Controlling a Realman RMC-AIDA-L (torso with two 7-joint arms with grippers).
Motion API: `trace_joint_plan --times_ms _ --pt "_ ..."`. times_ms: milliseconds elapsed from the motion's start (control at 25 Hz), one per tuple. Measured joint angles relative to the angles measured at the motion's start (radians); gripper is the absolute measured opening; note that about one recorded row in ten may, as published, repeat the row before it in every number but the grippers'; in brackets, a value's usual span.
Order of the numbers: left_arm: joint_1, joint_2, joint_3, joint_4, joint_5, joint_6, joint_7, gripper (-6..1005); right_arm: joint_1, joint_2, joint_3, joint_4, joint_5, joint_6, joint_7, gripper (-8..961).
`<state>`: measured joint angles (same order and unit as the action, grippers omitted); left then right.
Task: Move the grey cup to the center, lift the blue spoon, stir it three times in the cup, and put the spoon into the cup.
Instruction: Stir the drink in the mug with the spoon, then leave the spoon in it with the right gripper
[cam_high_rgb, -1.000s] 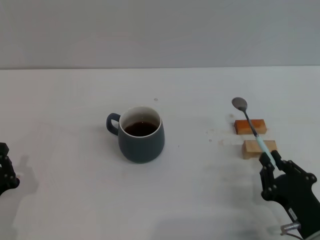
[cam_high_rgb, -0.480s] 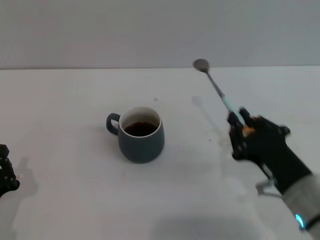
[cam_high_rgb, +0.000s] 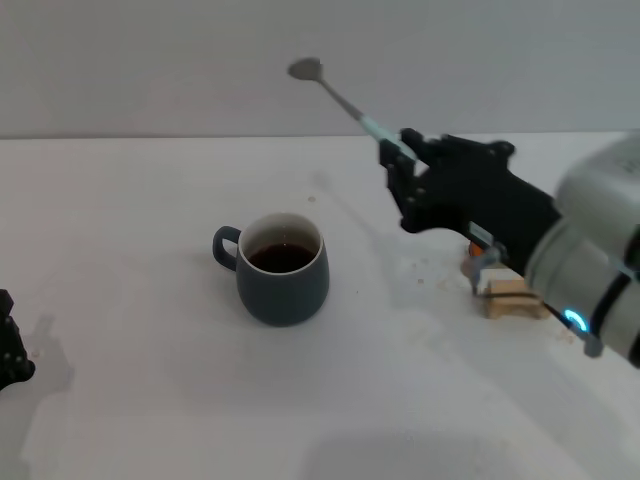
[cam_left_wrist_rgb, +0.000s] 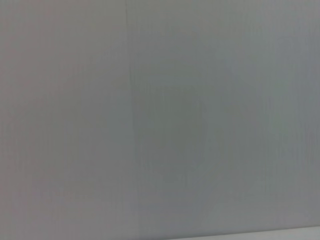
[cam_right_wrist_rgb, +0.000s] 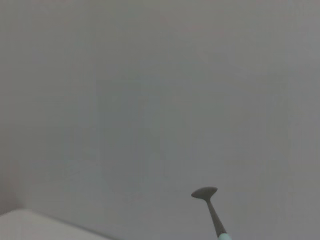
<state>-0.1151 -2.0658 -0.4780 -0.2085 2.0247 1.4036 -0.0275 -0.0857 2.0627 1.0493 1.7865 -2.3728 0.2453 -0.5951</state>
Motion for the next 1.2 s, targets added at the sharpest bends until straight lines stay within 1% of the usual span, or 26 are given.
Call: trace_joint_plan --times_ms 80,120,160,200,320,360,400,440,480,560,600,640,680,720,760,800,840,880,920,960,1000,1040,1080,1120,1160,1200 --pt "-0.001 0.001 -0.001 0.0 0.0 0.0 0.0 -2 0.006 0.015 0.021 0.045 -0.04 0.074 0.028 164" --pt "-0.003 0.001 -0.002 0.002 0.001 0.0 0.0 -2 0.016 0.012 0.028 0.068 -0.051 0.107 0.052 165" --pt "-0.003 0.001 -0.002 0.002 0.001 0.0 0.0 -2 0.016 0.012 0.028 0.068 -0.051 0.107 0.052 165" --pt "-0.003 0.002 -0.003 0.004 0.001 -0.001 0.0 -2 0.037 0.008 0.049 0.106 -0.062 0.174 0.093 165" --pt "-0.009 0.001 -0.004 0.01 0.001 -0.001 0.0 -2 0.064 0.01 0.099 0.162 -0.071 0.3 0.13 165" --pt "-0.009 0.001 -0.004 0.01 0.001 -0.001 0.0 -2 0.064 0.01 0.099 0.162 -0.071 0.3 0.13 166" --pt "-0.01 0.001 -0.004 0.01 0.002 -0.001 -0.001 -2 0.092 0.011 0.136 0.201 -0.084 0.402 0.165 166" --pt "-0.011 0.001 -0.004 0.01 0.003 -0.001 -0.001 -2 0.092 0.011 0.136 0.201 -0.084 0.402 0.165 166" --pt "-0.012 0.001 -0.004 0.011 0.003 -0.001 -0.001 -2 0.115 0.01 0.156 0.219 -0.099 0.462 0.195 166" --pt "-0.013 0.001 -0.005 0.014 0.004 0.002 -0.001 -2 0.237 0.008 0.261 0.246 -0.126 0.71 0.285 167" --pt "-0.013 0.001 -0.005 0.014 0.004 0.002 -0.001 -2 0.237 0.008 0.261 0.246 -0.126 0.71 0.285 167" --pt "-0.013 0.001 -0.005 0.014 0.003 0.003 -0.001 -2 0.271 0.009 0.289 0.244 -0.126 0.771 0.298 167" --pt "-0.013 0.001 -0.005 0.014 0.003 0.003 -0.001 -2 0.271 0.009 0.289 0.244 -0.126 0.771 0.298 167" --pt "-0.01 0.001 -0.005 0.014 0.001 0.008 0.0 -2 0.337 0.009 0.326 0.243 -0.127 0.873 0.319 167" --pt "-0.01 0.001 -0.005 0.014 0.001 0.008 0.0 -2 0.337 0.009 0.326 0.243 -0.127 0.873 0.319 167" --pt "-0.006 0.001 -0.005 0.014 -0.001 0.008 0.0 -2 0.388 0.009 0.355 0.242 -0.134 0.948 0.331 168" --pt "-0.006 0.001 -0.005 0.014 -0.001 0.008 0.0 -2 0.388 0.009 0.355 0.242 -0.134 0.948 0.331 168" --pt "-0.006 0.001 -0.005 0.014 -0.002 0.007 0.0 -2 0.412 0.009 0.369 0.241 -0.141 0.979 0.336 168" --pt "-0.005 0.001 -0.005 0.014 -0.003 0.005 0.0 -2 0.46 0.01 0.387 0.241 -0.171 1.031 0.352 168" --pt "-0.005 0.001 -0.005 0.014 -0.003 0.005 0.0 -2 0.46 0.01 0.387 0.241 -0.171 1.031 0.352 168" --pt "-0.005 0.001 -0.005 0.015 -0.003 0.004 0.0 -2 0.503 0.01 0.39 0.241 -0.202 1.073 0.369 169" --pt "-0.004 0.001 -0.005 0.018 -0.004 0.004 0.0 -2 0.523 0.01 0.392 0.241 -0.214 1.094 0.377 169" --pt "-0.004 0.001 -0.005 0.018 -0.004 0.003 0.0 -2 0.523 0.01 0.392 0.241 -0.214 1.094 0.377 169" --pt "-0.004 0.001 -0.005 0.019 -0.004 0.003 0.0 -2 0.563 0.011 0.399 0.24 -0.234 1.131 0.39 169" --pt "-0.004 0.001 -0.005 0.019 -0.004 0.003 0.0 -2 0.563 0.011 0.399 0.24 -0.234 1.131 0.39 169" --pt "-0.004 0.001 -0.005 0.021 -0.004 0.003 0.0 -2 0.6 0.011 0.404 0.238 -0.257 1.168 0.398 170"
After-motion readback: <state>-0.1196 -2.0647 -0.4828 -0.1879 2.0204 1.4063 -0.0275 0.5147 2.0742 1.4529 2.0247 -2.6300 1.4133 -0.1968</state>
